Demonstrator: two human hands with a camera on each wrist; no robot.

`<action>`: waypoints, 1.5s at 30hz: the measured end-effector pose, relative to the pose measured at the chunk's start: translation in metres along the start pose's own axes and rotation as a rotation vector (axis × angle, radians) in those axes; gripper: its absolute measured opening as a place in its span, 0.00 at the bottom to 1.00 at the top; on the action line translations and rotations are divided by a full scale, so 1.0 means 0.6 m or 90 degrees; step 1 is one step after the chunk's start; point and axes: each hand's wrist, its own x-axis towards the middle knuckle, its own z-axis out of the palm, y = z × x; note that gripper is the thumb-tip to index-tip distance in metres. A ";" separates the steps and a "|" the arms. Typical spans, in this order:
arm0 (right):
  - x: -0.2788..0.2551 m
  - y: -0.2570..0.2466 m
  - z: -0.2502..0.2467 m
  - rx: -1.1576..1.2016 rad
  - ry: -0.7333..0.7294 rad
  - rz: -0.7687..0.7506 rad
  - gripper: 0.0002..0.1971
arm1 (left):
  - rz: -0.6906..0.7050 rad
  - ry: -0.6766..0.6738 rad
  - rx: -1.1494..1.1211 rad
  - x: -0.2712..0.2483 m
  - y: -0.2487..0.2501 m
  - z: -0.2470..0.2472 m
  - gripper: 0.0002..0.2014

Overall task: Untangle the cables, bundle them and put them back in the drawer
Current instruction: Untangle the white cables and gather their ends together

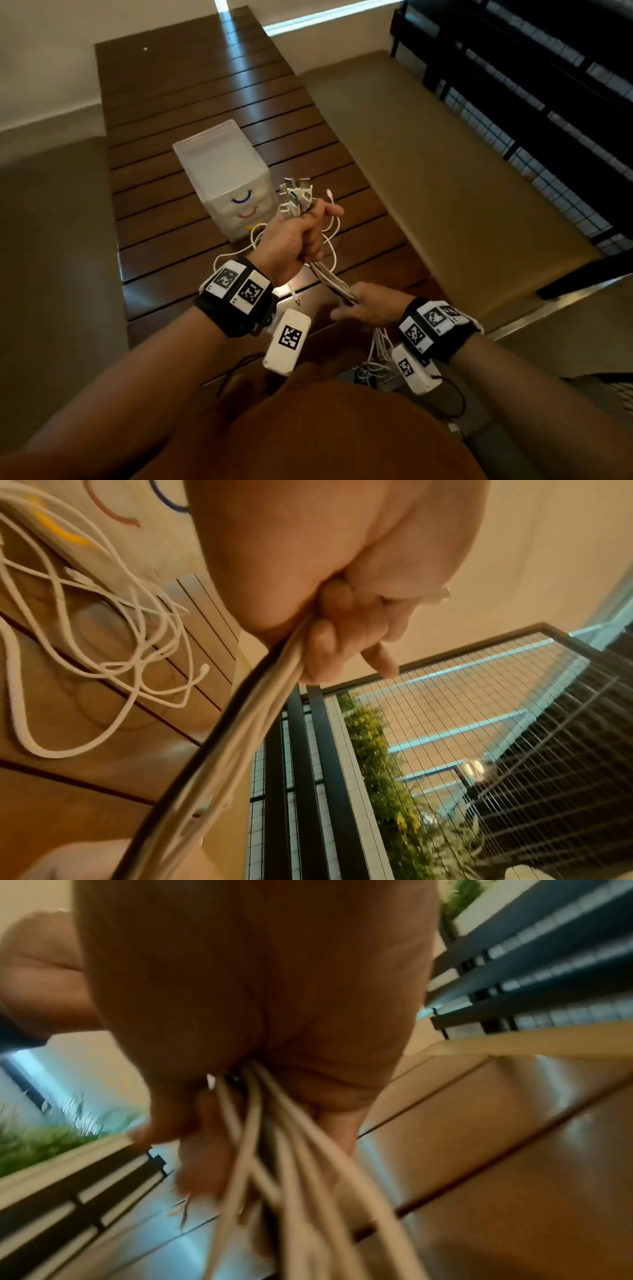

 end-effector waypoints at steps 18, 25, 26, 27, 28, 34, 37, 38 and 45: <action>0.057 -0.292 -0.078 -0.083 0.218 -0.308 0.16 | -0.041 0.207 0.159 -0.044 -0.005 -0.093 0.05; 0.067 -0.297 -0.060 -0.124 0.271 -0.304 0.18 | -0.105 0.240 0.243 -0.037 -0.010 -0.117 0.12; 0.070 -0.298 -0.061 -0.120 0.260 -0.305 0.19 | -0.103 0.236 0.240 -0.035 -0.009 -0.120 0.13; 0.074 -0.298 -0.063 -0.111 0.242 -0.302 0.19 | -0.101 0.229 0.249 -0.034 -0.008 -0.122 0.14; 0.078 -0.298 -0.063 -0.100 0.217 -0.294 0.19 | -0.094 0.225 0.263 -0.036 -0.006 -0.124 0.14; 0.100 -0.310 -0.053 -0.051 0.059 -0.284 0.17 | -0.035 0.241 0.256 -0.058 -0.018 -0.153 0.13; 0.113 -0.318 -0.048 -0.062 0.004 -0.259 0.29 | -0.052 0.206 0.223 -0.072 -0.023 -0.168 0.10; 0.119 -0.319 -0.045 -0.052 -0.025 -0.248 0.30 | -0.066 0.209 0.196 -0.079 -0.027 -0.175 0.09; 0.215 -0.227 -0.042 -0.300 0.083 -0.176 0.18 | -0.123 0.333 -0.100 -0.130 -0.063 -0.239 0.16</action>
